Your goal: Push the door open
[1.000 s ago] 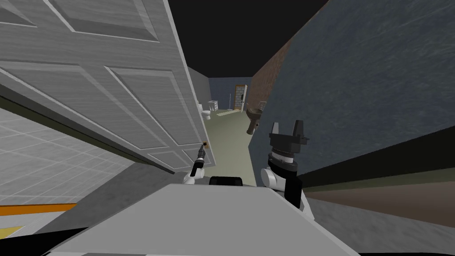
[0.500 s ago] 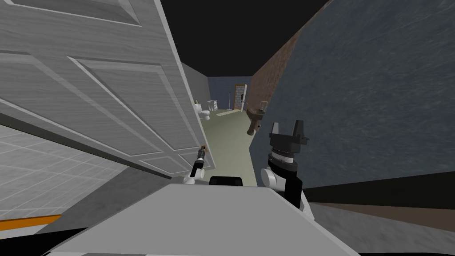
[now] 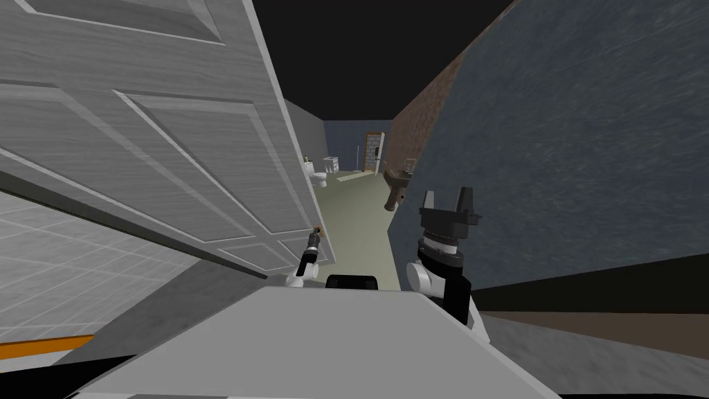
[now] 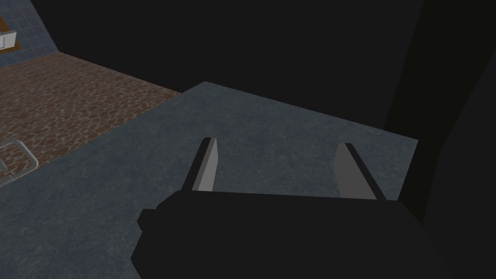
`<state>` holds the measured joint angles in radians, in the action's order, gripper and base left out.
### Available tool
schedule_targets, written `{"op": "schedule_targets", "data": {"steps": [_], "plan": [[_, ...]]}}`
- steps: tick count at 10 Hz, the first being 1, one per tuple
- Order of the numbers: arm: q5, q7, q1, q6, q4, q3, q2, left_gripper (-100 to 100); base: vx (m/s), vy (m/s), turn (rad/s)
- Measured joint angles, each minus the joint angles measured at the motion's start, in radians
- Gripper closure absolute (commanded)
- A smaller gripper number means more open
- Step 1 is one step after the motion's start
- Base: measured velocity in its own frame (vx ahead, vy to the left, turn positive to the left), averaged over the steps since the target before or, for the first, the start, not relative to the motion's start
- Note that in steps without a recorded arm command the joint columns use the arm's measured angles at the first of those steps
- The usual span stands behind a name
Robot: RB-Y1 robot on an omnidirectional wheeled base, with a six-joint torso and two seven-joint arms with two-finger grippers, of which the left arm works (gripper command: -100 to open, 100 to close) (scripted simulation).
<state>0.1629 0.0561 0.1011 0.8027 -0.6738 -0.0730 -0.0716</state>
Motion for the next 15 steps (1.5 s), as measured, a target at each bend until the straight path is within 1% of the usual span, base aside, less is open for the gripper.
{"op": "schedule_targets", "data": {"steps": [1,2,3,4,5,6,7,8,9,10,11,12,13,14,15], "plan": [[0.008,0.011,-0.018,-0.010,-0.019,-0.009,0.005,100,0.167,-0.011,-0.058],[0.020,0.018,-0.014,-0.005,-0.002,-0.019,0.003,100,0.167,-0.003,-0.056],[0.029,0.022,-0.019,-0.003,-0.006,-0.028,-0.001,100,0.173,-0.001,-0.058],[0.038,0.026,-0.031,-0.006,-0.024,-0.036,-0.005,100,0.190,0.011,-0.045],[0.050,0.032,-0.011,0.005,0.004,-0.050,-0.010,100,0.138,0.015,-0.016],[0.056,0.039,-0.004,0.008,0.005,-0.059,-0.011,100,0.061,0.011,-0.004],[0.057,0.043,-0.011,0.004,-0.015,-0.061,-0.011,100,0.117,0.000,-0.099],[0.070,0.057,-0.041,-0.022,-0.067,-0.073,-0.006,100,0.153,0.013,-0.051],[0.084,0.067,-0.021,-0.014,-0.029,-0.088,-0.009,100,0.187,0.018,-0.068],[0.095,0.072,-0.030,-0.004,-0.025,-0.099,-0.010,100,0.172,0.026,-0.035],[0.105,0.078,-0.027,0.011,-0.012,-0.109,-0.010,100,0.093,0.003,-0.007],[0.108,0.087,-0.052,-0.007,-0.065,-0.114,-0.005,100,0.093,-0.006,-0.030],[0.118,0.095,-0.048,-0.012,-0.064,-0.125,-0.008,100,0.113,0.002,-0.047],[0.128,0.105,-0.055,-0.015,-0.074,-0.136,-0.005,100,0.142,-0.001,-0.065],[0.140,0.105,-0.050,0.001,-0.048,-0.147,-0.013,100,0.137,0.005,-0.030]]}}
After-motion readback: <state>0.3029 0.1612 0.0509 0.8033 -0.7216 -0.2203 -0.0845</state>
